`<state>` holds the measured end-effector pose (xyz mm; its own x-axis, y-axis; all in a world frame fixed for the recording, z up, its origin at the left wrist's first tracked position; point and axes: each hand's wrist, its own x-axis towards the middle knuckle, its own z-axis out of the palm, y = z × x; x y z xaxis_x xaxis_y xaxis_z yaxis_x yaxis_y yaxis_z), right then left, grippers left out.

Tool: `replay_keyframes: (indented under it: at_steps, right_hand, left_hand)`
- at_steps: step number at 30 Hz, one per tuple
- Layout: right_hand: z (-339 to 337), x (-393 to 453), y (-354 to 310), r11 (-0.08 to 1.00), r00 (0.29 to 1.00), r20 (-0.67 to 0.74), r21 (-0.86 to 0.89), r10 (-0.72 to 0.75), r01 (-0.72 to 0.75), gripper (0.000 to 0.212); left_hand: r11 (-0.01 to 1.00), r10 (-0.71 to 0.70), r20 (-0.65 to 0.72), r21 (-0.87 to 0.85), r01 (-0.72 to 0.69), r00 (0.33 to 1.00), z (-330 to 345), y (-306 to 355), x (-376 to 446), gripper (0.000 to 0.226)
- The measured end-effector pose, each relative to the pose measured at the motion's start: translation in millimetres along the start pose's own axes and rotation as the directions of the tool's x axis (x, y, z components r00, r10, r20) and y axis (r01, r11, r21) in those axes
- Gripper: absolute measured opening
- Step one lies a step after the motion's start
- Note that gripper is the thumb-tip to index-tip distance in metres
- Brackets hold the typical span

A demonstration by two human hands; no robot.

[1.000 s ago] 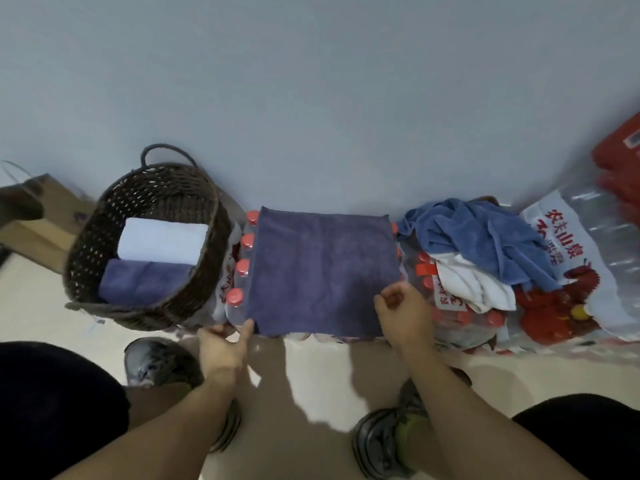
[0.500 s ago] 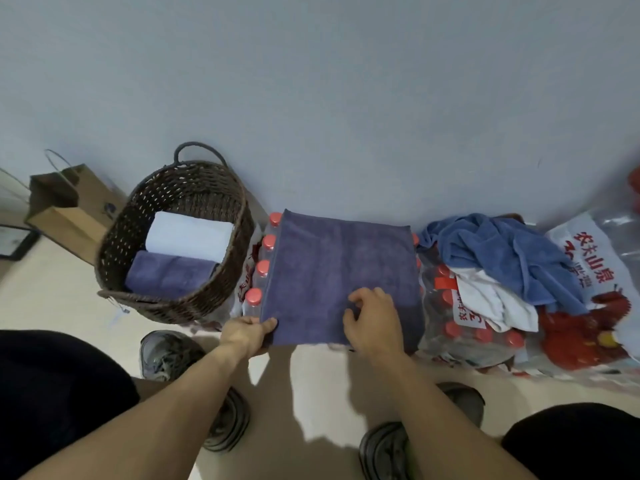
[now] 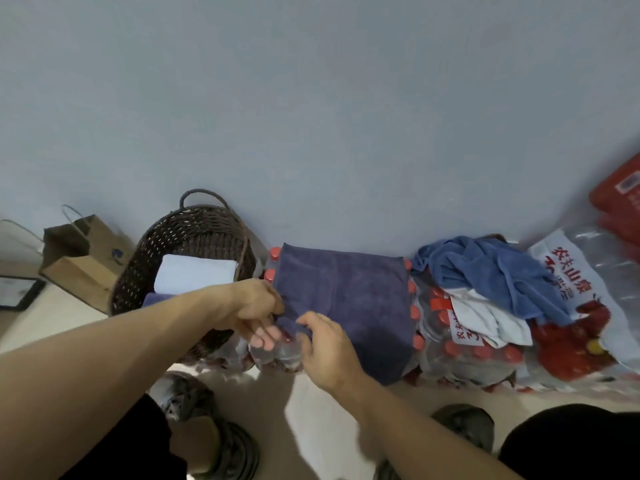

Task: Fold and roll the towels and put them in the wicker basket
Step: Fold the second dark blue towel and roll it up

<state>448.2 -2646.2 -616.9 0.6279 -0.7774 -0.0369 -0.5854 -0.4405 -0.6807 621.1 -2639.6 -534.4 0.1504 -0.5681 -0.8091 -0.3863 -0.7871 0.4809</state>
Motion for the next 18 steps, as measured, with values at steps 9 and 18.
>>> replay_keyframes:
  at_steps: [9,18]
  right_hand:
    - [-56,53,-8,0.987,0.968,0.249,0.142,0.043,-0.08,0.019]
    - [-44,40,13,0.995,0.9,0.429,0.014,0.081,-0.096,0.03]
  left_hand:
    - [0.473,0.617,0.124,0.731,-0.492,0.777,-17,32,6,0.051]
    - [0.494,0.519,0.182,0.734,-0.467,0.835,-44,40,17,0.013]
